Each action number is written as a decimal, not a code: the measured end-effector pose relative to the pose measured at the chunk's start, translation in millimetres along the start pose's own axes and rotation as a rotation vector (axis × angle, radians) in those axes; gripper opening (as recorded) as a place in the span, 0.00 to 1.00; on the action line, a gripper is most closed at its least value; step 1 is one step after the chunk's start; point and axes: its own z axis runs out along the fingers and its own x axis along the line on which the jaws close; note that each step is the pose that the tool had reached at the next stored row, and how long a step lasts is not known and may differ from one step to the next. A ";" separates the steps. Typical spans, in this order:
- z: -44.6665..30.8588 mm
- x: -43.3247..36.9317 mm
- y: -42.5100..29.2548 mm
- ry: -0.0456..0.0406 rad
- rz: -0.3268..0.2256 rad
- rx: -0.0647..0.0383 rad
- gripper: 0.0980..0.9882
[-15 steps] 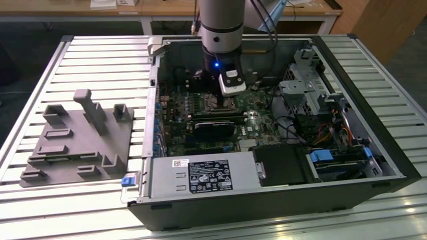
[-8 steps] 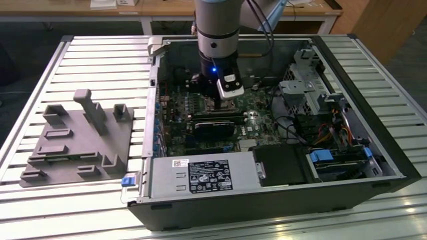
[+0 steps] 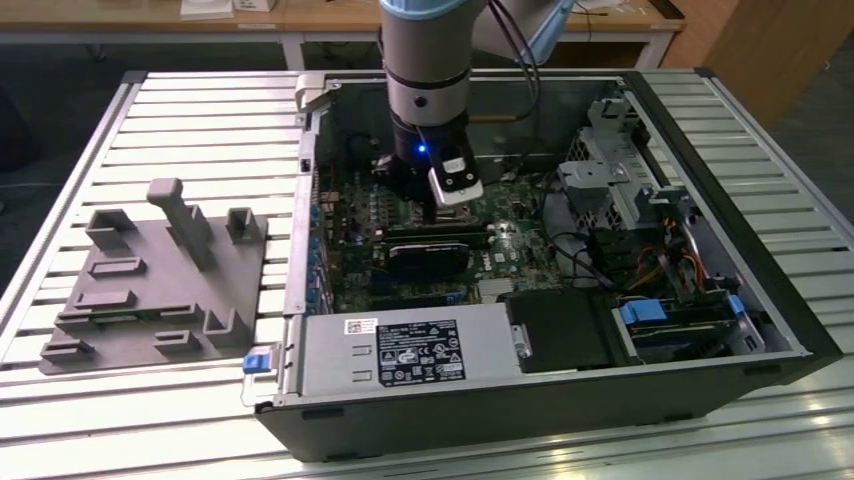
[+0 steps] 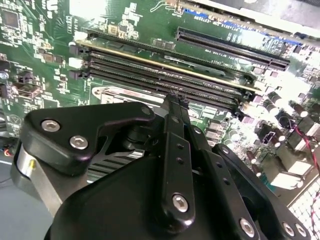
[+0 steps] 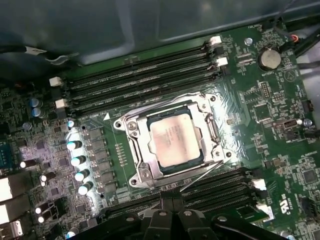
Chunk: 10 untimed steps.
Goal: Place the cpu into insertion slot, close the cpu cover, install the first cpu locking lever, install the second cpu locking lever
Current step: 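Install the second cpu locking lever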
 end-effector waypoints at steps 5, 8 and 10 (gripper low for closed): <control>3.6 0.1 -2.5 0.0117 -0.006 -0.038 0.01; 5.6 0.6 -4.5 0.0184 -0.008 -0.060 0.01; 6.7 0.9 -6.4 0.0217 -0.009 -0.071 0.01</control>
